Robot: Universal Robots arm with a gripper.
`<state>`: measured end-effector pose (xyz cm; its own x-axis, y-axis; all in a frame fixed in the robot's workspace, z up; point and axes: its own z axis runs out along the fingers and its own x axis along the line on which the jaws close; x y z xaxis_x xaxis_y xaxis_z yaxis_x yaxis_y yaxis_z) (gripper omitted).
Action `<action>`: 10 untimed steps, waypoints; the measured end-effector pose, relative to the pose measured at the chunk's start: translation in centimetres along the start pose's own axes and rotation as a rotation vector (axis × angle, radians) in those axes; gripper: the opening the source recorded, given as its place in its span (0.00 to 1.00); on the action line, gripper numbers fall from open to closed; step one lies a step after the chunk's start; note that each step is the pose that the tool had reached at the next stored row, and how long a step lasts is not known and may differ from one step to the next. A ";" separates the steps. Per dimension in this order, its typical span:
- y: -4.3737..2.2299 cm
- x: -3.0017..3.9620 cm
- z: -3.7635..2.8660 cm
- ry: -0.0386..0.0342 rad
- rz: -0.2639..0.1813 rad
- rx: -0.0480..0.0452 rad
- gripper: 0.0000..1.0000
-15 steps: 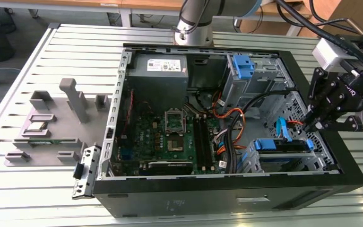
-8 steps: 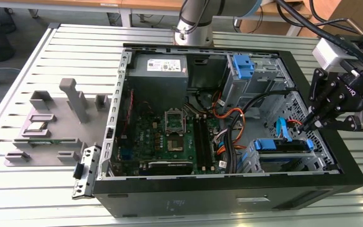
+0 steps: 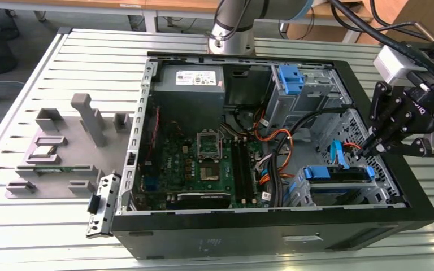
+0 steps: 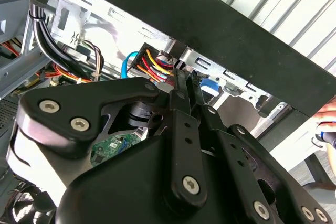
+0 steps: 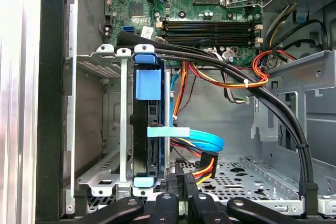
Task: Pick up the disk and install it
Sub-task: 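Insert the second disk wire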
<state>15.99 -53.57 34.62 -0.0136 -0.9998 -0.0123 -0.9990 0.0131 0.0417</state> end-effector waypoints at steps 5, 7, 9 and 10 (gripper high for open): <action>0.02 0.00 0.00 -0.0001 0.001 0.0001 0.16; 0.29 0.03 0.00 0.0001 0.000 0.0022 0.16; 0.71 0.08 0.02 -0.0001 0.000 0.0093 0.16; 0.93 0.11 0.04 -0.0002 0.000 0.0138 0.16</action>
<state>15.06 -53.67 34.62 -0.0136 -0.9998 -0.0125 -0.9995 0.0133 0.0280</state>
